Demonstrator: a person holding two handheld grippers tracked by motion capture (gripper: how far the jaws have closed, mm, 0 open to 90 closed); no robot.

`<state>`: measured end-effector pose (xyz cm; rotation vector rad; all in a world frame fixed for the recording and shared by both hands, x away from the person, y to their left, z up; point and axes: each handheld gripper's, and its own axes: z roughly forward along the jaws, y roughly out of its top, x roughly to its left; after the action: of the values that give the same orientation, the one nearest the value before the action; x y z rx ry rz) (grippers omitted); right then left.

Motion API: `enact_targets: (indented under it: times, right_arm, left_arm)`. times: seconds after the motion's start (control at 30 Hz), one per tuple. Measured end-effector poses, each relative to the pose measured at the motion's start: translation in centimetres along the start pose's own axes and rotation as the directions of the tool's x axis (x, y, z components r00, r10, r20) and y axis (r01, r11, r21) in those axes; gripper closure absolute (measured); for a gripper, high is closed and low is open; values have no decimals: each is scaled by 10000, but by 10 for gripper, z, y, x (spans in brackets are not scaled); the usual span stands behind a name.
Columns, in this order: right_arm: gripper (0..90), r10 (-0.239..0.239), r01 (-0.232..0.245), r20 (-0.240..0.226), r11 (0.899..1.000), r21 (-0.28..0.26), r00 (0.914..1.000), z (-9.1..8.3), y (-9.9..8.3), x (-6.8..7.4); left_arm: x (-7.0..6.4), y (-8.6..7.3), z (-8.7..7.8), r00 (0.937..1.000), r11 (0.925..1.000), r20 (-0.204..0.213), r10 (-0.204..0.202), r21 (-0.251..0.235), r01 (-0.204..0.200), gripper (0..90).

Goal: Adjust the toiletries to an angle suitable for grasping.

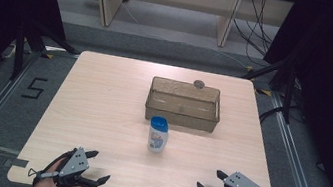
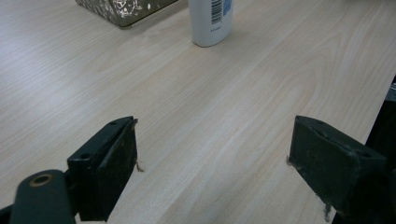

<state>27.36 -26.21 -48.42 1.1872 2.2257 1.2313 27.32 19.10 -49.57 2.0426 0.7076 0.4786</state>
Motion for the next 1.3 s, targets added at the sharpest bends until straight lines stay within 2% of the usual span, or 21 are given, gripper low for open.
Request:
enact_targets:
  times: [0.07,0.13,0.23,0.3,0.33,0.37,0.4,0.43,0.47,0.5,0.8,0.87,0.9,0.97,1.0,1.1,1.17,1.2,1.23,1.27,1.3]
  right_arm:
    - [172,-243,240,-133,9995,-215,9996,0,1,-2]
    - [166,-240,228,-336,9991,-352,9991,1,1,-1]
    - [155,-481,465,-354,9980,-435,9982,2,2,0]
    - [155,-486,461,-413,9971,-610,9980,3,3,0]
    - [155,-22,1,-508,9991,-425,9987,0,3,3]
    - [155,-419,389,-463,9972,-644,9980,1,3,1]
    - [155,-481,451,-510,9973,-575,9975,1,4,0]
    - [155,-454,424,-518,9974,-577,9976,1,4,0]
    - [155,-455,424,-515,9974,-591,9976,0,4,0]
    - [155,-290,256,-601,9981,-569,9978,0,4,1]
    - [158,-638,587,-659,9953,-769,9958,4,7,1]
    - [159,-341,291,-652,9967,-760,9973,4,8,4]
    - [159,-669,612,-607,9940,-902,9959,5,9,2]
    - [161,-493,421,-776,9948,-927,9958,7,10,2]
    - [163,-728,674,-606,9940,-866,9955,7,11,1]
    - [175,-841,772,-682,9922,-983,9941,10,13,1]
    - [175,-529,466,-780,9956,-808,9955,9,14,5]
    - [175,-782,705,-775,9928,-973,9939,10,16,4]
    - [175,-527,461,-775,9954,-841,9956,9,16,6]
    - [175,-1065,985,-702,9892,-1081,9918,11,18,2]
    - [175,-1047,953,-778,9887,-1161,9915,13,19,2]
  left_arm:
    - [0,0,0,10000,10000,6,37,-10,-37,147]
    - [-1,0,0,10000,10000,30,25,-8,-25,147]
    - [0,1,0,10000,10000,63,28,6,-28,147]
    - [0,1,0,10000,9999,-15,29,-117,-29,147]
    - [0,1,-1,10000,10000,-21,74,-12,-74,147]
    - [1,1,-1,9999,9999,33,143,82,-143,147]
    - [2,1,-1,9997,9996,6,238,147,-238,147]
    - [0,1,0,10000,10000,75,-4,-67,5,147]
    - [-1,0,0,10000,10000,25,-31,-65,32,147]
    - [-1,0,0,10000,10000,33,-39,-74,39,147]
    - [0,1,0,10000,10000,9,41,-29,-41,147]
    - [0,0,0,10000,10000,13,19,-3,-19,147]
    - [0,0,0,10000,10000,0,32,-3,-32,147]
    - [0,0,0,10000,10000,35,20,15,-20,147]
    - [-1,0,0,10000,9999,6,27,99,-27,147]
    - [0,0,0,10000,9999,46,61,99,-61,148]
    - [0,0,0,10000,10000,34,-34,65,34,147]
    - [0,0,1,10000,10000,36,-51,32,51,147]
    - [0,0,0,10000,10000,-18,-19,56,19,147]
    - [0,0,1,10000,10000,-12,-12,34,12,147]
    - [0,0,0,10000,10000,14,1,90,-1,147]
